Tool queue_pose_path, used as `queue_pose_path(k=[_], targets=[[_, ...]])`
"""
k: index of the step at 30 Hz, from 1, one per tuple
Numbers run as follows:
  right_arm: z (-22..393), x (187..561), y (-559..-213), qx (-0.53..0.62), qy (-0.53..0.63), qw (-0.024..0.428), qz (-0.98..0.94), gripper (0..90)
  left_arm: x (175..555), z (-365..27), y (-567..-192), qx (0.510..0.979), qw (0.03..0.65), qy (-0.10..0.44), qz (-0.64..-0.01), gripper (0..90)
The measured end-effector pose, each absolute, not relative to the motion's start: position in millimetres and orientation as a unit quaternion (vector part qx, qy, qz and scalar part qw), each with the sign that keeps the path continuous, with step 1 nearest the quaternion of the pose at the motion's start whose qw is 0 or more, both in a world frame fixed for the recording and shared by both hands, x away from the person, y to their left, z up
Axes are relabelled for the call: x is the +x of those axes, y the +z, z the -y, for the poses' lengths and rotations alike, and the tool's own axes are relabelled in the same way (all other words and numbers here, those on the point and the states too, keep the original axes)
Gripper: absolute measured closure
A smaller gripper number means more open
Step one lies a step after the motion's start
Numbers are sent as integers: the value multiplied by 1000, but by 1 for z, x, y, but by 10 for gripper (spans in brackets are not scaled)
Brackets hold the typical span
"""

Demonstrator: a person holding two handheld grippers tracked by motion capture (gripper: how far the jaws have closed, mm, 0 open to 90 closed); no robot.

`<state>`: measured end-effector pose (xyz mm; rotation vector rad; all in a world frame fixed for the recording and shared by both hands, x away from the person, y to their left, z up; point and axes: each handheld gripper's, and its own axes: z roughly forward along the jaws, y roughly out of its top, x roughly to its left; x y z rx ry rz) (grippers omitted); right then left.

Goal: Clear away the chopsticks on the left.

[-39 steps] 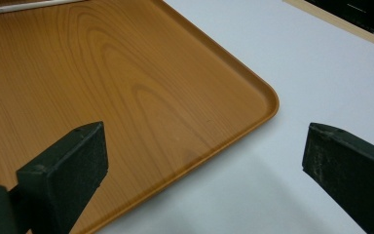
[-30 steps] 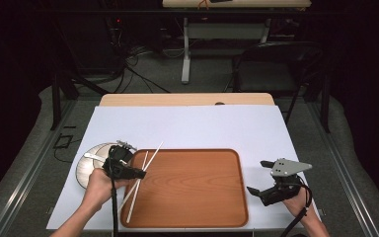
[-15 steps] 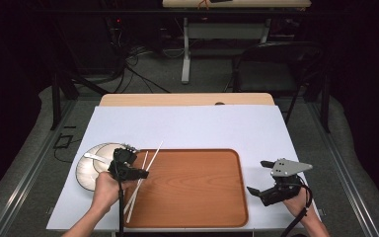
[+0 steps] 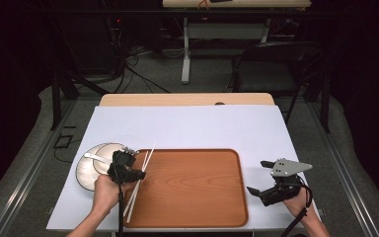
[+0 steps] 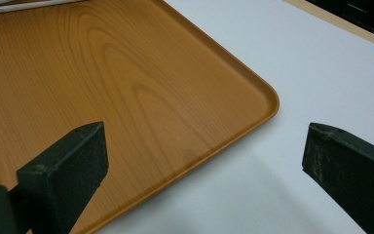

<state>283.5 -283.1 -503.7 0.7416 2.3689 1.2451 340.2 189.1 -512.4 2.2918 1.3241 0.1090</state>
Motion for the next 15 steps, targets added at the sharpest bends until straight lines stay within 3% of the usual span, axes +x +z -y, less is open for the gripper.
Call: queue_pose_path(k=[15], targets=[[283, 283, -504, 262, 441, 180, -839, 24, 334, -189, -524, 842, 209, 74, -491, 786]])
